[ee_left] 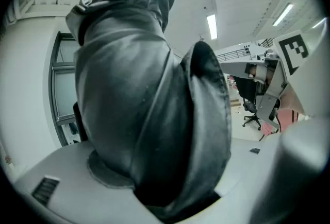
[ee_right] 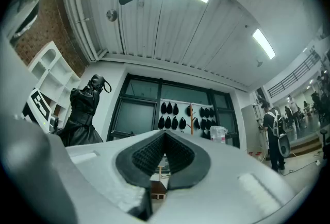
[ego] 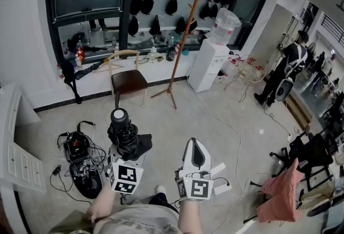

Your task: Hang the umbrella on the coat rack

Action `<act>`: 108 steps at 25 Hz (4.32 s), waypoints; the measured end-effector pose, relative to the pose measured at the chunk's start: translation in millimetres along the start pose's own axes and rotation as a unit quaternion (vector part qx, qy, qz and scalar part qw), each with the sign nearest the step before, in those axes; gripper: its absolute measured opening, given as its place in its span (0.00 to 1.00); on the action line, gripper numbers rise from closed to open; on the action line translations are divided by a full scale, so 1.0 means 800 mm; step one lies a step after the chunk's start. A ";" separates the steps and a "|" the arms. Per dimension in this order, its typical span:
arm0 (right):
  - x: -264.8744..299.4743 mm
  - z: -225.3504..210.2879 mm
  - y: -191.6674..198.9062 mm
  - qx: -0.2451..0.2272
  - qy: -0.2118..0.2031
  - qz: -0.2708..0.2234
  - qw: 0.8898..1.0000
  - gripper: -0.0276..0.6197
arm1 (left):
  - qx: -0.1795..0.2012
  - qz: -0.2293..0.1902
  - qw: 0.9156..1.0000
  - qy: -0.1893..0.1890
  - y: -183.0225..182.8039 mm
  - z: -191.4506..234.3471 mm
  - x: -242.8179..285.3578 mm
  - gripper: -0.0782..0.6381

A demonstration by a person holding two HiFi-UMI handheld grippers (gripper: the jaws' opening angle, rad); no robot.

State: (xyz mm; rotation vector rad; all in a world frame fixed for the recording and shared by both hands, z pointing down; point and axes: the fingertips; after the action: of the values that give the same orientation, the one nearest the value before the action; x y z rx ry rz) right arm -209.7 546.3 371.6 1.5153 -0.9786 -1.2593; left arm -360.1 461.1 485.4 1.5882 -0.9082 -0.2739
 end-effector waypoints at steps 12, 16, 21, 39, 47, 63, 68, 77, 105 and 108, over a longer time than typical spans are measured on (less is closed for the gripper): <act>0.035 -0.030 0.017 0.001 -0.007 0.005 1.000 0.04 | 0.000 0.013 1.000 -0.005 -0.007 -0.002 0.041 0.57; 0.059 -0.052 0.024 0.007 -0.014 0.007 1.000 0.04 | -0.005 0.018 1.000 -0.008 -0.019 -0.006 0.072 0.57; 0.100 -0.093 0.018 0.019 -0.029 -0.005 0.999 0.04 | -0.010 0.020 1.000 -0.020 -0.047 -0.014 0.123 0.57; 0.190 -0.224 0.042 0.037 -0.118 0.039 0.991 0.53 | -0.032 0.014 0.998 -0.058 -0.122 -0.059 0.245 0.57; 0.210 -0.229 0.068 0.046 -0.115 0.054 0.991 0.53 | -0.020 0.035 0.998 -0.047 -0.106 -0.050 0.268 0.57; 0.378 -0.172 0.103 0.047 -0.067 0.035 0.996 0.53 | 0.008 -0.006 1.000 0.012 -0.121 0.114 0.395 0.57; 0.426 -0.153 0.118 0.060 -0.053 0.029 0.996 0.53 | 0.017 -0.011 1.000 0.020 -0.118 0.167 0.421 0.57; 0.494 -0.157 0.154 0.074 -0.057 0.046 0.995 0.53 | 0.005 0.008 1.000 0.021 -0.099 0.205 0.474 0.57; 0.782 -0.357 0.226 0.107 -0.152 0.042 0.982 0.53 | 0.008 0.026 0.999 -0.026 -0.197 0.214 0.791 0.57; 0.799 -0.364 0.238 0.117 -0.146 0.049 0.981 0.53 | 0.017 0.032 0.999 -0.019 -0.198 0.219 0.811 0.57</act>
State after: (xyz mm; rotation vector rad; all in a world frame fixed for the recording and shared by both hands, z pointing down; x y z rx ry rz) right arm 178.3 -68.2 404.1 1.4609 -1.4170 -1.3585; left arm 22.8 -113.4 497.7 1.5870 -0.9960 -0.2435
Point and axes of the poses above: the fingertips, and each gripper's own axes: x forward along the fingers, z to its left, y out of its underside, and after that the axes turned 4 degrees about x, right-handed
